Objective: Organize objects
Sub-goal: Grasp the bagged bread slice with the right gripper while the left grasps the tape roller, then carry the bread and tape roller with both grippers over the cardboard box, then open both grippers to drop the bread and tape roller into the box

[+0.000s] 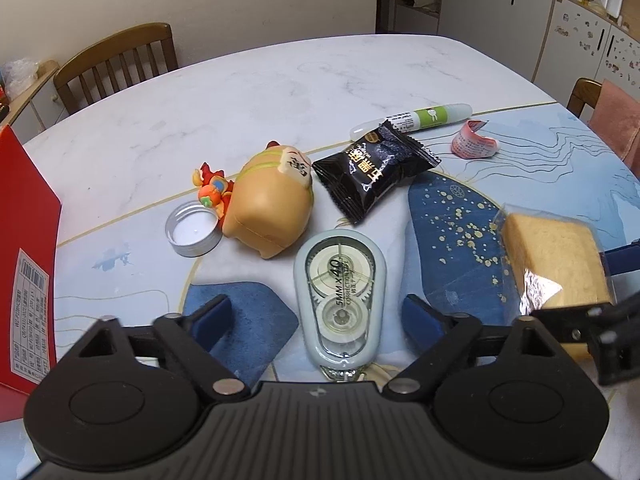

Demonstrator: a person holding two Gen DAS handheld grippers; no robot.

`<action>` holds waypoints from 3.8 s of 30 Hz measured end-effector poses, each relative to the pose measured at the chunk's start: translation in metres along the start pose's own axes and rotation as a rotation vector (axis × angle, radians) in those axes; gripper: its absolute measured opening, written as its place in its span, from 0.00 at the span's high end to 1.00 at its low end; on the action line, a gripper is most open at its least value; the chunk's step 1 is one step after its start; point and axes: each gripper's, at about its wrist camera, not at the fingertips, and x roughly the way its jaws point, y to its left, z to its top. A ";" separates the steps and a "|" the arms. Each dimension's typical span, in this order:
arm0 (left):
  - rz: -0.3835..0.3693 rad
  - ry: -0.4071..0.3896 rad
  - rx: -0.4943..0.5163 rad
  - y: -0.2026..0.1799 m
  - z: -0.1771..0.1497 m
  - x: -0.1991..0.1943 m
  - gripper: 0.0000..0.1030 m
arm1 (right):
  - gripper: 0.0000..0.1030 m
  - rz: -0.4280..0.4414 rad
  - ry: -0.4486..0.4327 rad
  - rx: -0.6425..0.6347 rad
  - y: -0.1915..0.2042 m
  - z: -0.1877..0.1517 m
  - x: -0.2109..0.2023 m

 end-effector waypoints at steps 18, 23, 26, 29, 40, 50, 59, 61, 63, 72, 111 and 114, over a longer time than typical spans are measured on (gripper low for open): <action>-0.051 0.007 0.028 -0.010 0.001 -0.008 0.57 | 0.29 0.057 -0.014 -0.033 -0.011 -0.015 -0.026; -0.054 0.007 0.006 -0.006 -0.003 -0.015 0.57 | 0.32 0.066 -0.027 -0.026 -0.010 -0.015 -0.035; -0.066 0.000 -0.016 0.000 -0.006 -0.023 0.57 | 0.33 0.074 -0.043 -0.022 -0.009 -0.015 -0.041; -0.085 -0.009 -0.042 0.006 -0.008 -0.034 0.57 | 0.33 0.085 -0.055 -0.014 -0.006 -0.014 -0.048; -0.119 -0.087 -0.103 0.042 -0.008 -0.094 0.57 | 0.33 0.142 -0.116 -0.026 0.027 0.000 -0.081; -0.102 -0.154 -0.152 0.098 -0.006 -0.143 0.57 | 0.33 0.199 -0.179 -0.119 0.097 0.026 -0.102; -0.055 -0.182 -0.203 0.169 -0.017 -0.169 0.57 | 0.33 0.247 -0.201 -0.206 0.170 0.051 -0.101; -0.040 -0.185 -0.209 0.185 -0.020 -0.174 0.57 | 0.33 0.259 -0.201 -0.229 0.188 0.057 -0.099; -0.023 -0.186 -0.216 0.202 -0.024 -0.177 0.57 | 0.33 0.269 -0.203 -0.252 0.207 0.062 -0.097; 0.055 -0.186 -0.248 0.278 -0.037 -0.184 0.57 | 0.33 0.295 -0.190 -0.358 0.287 0.086 -0.077; 0.133 0.059 -0.194 0.392 -0.022 -0.077 0.57 | 0.32 0.126 -0.053 -0.621 0.428 0.100 0.040; 0.129 0.079 -0.184 0.391 -0.023 -0.073 0.57 | 0.32 0.129 -0.040 -0.621 0.431 0.101 0.043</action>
